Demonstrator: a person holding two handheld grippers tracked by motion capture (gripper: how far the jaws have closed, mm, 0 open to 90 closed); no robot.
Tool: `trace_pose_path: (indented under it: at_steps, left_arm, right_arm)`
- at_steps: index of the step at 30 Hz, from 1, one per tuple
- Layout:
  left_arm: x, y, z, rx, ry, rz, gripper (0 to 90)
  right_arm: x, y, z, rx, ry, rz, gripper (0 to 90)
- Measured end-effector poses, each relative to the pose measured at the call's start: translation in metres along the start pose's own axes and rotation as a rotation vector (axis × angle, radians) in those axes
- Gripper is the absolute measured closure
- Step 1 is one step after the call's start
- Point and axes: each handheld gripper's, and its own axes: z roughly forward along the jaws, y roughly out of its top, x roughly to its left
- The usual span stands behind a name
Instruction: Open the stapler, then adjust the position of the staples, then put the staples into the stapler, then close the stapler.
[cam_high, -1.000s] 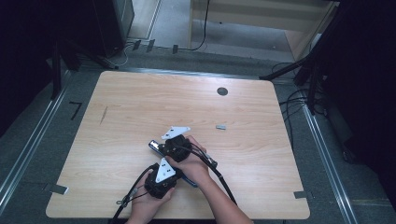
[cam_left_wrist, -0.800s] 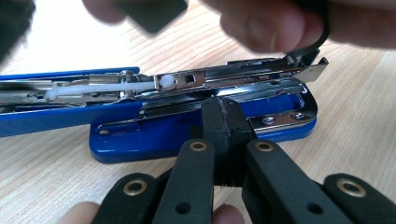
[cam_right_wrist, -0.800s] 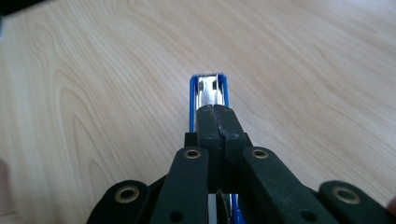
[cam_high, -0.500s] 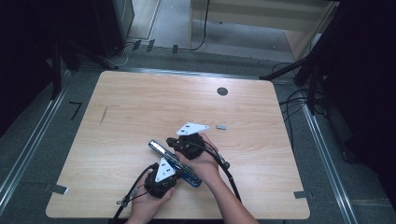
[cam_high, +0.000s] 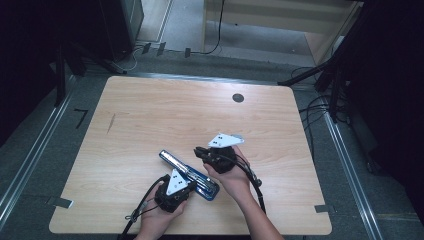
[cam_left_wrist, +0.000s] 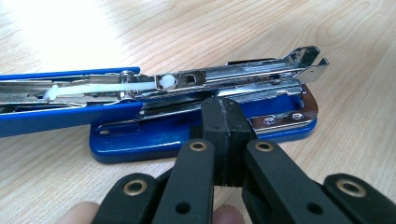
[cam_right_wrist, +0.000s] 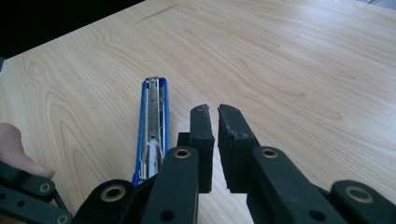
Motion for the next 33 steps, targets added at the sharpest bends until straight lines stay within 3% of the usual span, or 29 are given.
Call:
trace_pose_path:
  at_steps: [16,22,26,33]
  left_arm:
    - [0.000,0.000,0.000,0.002,0.001,-0.001,90.0]
    - [0.000,0.000,0.000,0.003,-0.003,-0.002,90.0]
    - [0.001,0.000,0.000,0.004,-0.004,-0.001,90.0]
    - [0.000,0.000,0.000,0.003,-0.001,-0.001,90.0]
  right_arm:
    - [-0.032,-0.017,-0.042,-0.056,-0.109,0.060,85.8]
    - [-0.054,-0.024,-0.063,-0.095,-0.183,0.132,90.0]
    - [-0.068,-0.034,-0.072,-0.094,-0.231,0.173,90.0]
    - [-0.080,-0.045,-0.070,-0.065,-0.267,0.185,90.0]
